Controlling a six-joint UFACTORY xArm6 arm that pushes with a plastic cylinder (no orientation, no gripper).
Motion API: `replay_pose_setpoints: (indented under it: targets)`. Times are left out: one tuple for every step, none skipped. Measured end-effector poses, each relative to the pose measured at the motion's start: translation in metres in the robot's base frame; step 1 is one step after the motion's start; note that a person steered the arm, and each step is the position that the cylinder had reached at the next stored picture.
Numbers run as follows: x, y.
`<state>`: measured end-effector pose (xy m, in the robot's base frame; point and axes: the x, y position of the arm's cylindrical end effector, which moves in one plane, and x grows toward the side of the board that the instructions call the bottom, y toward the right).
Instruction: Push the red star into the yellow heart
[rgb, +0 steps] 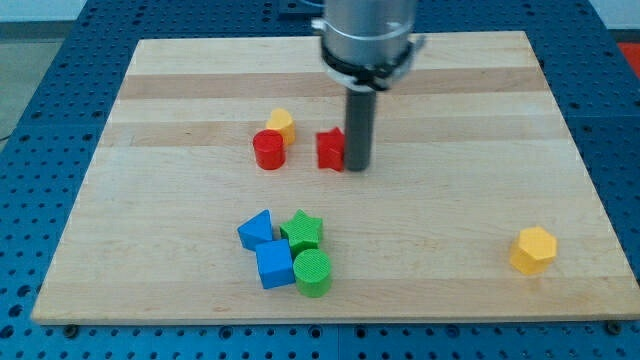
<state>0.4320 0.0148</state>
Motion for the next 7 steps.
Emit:
replay_pose_setpoints:
  targets:
    - [0.015, 0.017]
    - [0.028, 0.021]
    - [0.015, -0.001]
    - [-0.003, -0.015]
    - [-0.010, -0.020]
    - [-0.016, -0.020]
    - [-0.023, -0.020]
